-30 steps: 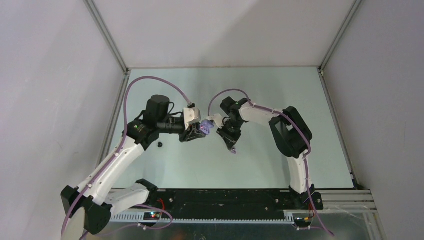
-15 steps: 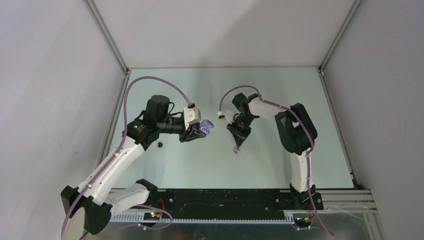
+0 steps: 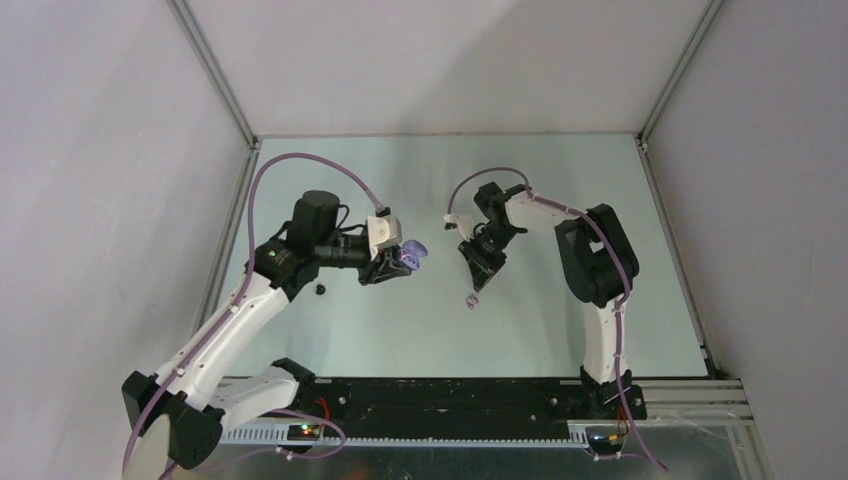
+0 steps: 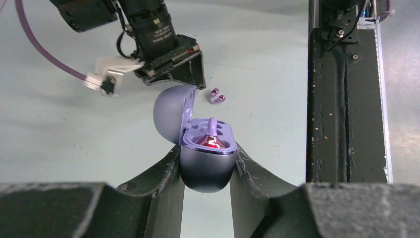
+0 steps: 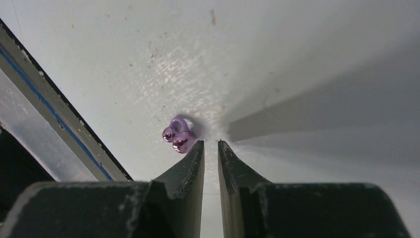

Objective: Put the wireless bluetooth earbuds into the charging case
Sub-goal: Adjust the earbud at the center of the board.

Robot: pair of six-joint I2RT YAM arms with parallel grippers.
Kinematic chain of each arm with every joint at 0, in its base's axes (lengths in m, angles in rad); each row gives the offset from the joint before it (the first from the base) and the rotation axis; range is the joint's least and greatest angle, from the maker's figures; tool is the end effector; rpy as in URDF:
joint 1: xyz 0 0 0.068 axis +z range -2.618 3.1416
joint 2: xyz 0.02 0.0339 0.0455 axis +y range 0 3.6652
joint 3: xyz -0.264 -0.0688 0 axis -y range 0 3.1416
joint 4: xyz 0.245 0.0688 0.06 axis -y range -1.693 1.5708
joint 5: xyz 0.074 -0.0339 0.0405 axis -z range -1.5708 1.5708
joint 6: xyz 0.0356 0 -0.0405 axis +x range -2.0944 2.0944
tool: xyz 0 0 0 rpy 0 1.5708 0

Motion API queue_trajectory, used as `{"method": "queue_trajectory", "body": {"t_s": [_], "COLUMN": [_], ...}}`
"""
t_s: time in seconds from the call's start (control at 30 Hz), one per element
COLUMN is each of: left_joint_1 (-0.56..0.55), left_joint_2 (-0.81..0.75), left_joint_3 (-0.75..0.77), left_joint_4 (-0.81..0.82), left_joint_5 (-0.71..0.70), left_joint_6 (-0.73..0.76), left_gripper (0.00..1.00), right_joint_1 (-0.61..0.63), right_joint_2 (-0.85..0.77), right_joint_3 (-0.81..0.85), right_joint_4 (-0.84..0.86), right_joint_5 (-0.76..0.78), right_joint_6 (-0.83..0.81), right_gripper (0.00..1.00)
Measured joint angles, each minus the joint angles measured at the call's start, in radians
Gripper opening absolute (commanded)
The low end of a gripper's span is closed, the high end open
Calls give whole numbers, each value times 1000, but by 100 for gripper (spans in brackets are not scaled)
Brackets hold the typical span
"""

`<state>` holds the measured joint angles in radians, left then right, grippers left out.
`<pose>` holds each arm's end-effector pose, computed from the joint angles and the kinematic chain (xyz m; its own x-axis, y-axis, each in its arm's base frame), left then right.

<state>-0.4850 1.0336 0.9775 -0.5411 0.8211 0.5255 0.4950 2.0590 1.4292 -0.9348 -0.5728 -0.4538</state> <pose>0.1773 -0.1229 0.3312 -0.0024 0.3877 -0.9218 0.9876 0.1459 0.0588 0.3233 0.1964 0.1469 -0.6146 -0.7504 -0.2432 -0.7472 0.4550 0.4844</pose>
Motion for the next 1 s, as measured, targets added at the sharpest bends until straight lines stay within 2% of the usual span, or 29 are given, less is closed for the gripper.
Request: {"method": "queue_trajectory", "body": {"t_s": [0.2, 0.37, 0.7, 1.0], "left_joint_1": [0, 0, 0, 0], "left_joint_2": [0, 0, 0, 0], "left_joint_3": [0, 0, 0, 0], "left_joint_4": [0, 0, 0, 0], "left_joint_5": [0, 0, 0, 0], "left_joint_6": [0, 0, 0, 0], "left_gripper": [0, 0, 0, 0], "right_joint_1": [-28, -6, 18, -7], "right_joint_2": [32, 90, 130, 106], "right_joint_3": [112, 167, 159, 76], "right_joint_4": [25, 29, -46, -96], "right_joint_5": [-16, -47, -81, -109], "right_joint_6": [55, 61, 22, -11], "right_gripper": [22, 22, 21, 19]}}
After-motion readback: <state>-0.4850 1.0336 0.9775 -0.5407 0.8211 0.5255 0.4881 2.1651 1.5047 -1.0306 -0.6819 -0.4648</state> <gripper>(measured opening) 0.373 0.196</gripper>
